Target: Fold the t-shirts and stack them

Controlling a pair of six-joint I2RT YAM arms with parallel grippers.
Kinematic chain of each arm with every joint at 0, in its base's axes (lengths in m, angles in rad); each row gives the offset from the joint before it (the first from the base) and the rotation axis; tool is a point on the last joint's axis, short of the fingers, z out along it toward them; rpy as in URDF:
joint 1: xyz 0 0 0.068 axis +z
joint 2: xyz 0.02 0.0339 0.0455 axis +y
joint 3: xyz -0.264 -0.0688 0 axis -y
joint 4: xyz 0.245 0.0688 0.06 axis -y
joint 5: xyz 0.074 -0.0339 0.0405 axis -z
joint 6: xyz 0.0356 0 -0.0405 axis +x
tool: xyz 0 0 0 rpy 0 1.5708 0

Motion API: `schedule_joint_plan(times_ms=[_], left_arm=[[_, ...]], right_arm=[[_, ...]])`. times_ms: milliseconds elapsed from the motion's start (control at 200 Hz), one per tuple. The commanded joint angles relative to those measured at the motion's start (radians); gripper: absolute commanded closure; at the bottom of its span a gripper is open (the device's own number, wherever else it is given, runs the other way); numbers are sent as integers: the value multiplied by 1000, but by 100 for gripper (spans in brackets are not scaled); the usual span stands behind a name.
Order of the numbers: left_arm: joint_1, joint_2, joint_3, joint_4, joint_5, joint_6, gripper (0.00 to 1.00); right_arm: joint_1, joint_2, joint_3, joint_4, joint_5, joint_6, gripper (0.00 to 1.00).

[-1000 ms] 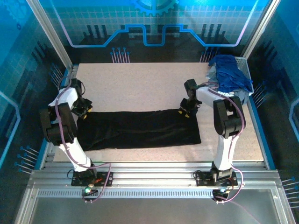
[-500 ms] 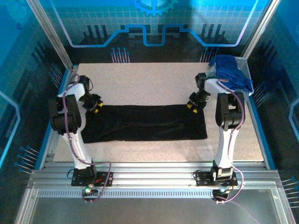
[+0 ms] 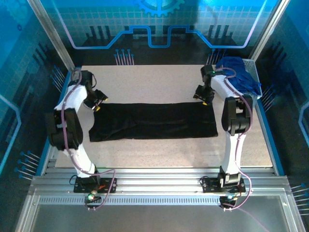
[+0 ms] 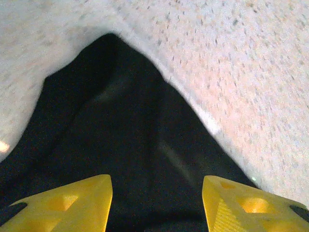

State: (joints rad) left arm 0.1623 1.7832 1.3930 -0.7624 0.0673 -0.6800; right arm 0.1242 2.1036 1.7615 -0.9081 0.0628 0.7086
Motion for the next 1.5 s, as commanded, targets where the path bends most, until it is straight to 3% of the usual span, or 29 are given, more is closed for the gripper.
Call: schedule_joint_plan(times_ms=[0,155,250,410,590,765,1135,1251,1386,1496], left_arm=[[-2,-57,-126,-73,-21,17,47],[-4,-93,-229,-1,116,-45,48],[-77,-89,-191,83,152,-47,52],[-238,43,-17,21,59,100,48],[-313,171,51,-15,-52,217,47],[-342,234,91,14,-77,276,48],[-406,291,162,-142,-196,273,72],[-409,270,166,-178,-224,269,72],[-412,252,156,-186,-231,263,66],[-414,254,145,-177,-207,253,71]], right_arm=[[71,-112,-61,49,-29,-29,52],[185,-118,-118,118,-208,-29,54],[246,-109,-149,147,-232,-20,56],[254,-103,-213,198,-296,3,56],[274,-171,-265,371,-534,-70,50],[279,-233,-327,398,-558,-41,49],[249,-272,-363,392,-546,-21,51],[243,-269,-362,391,-541,-21,51],[242,-266,-362,399,-546,-18,52],[243,-264,-362,405,-552,-15,52]])
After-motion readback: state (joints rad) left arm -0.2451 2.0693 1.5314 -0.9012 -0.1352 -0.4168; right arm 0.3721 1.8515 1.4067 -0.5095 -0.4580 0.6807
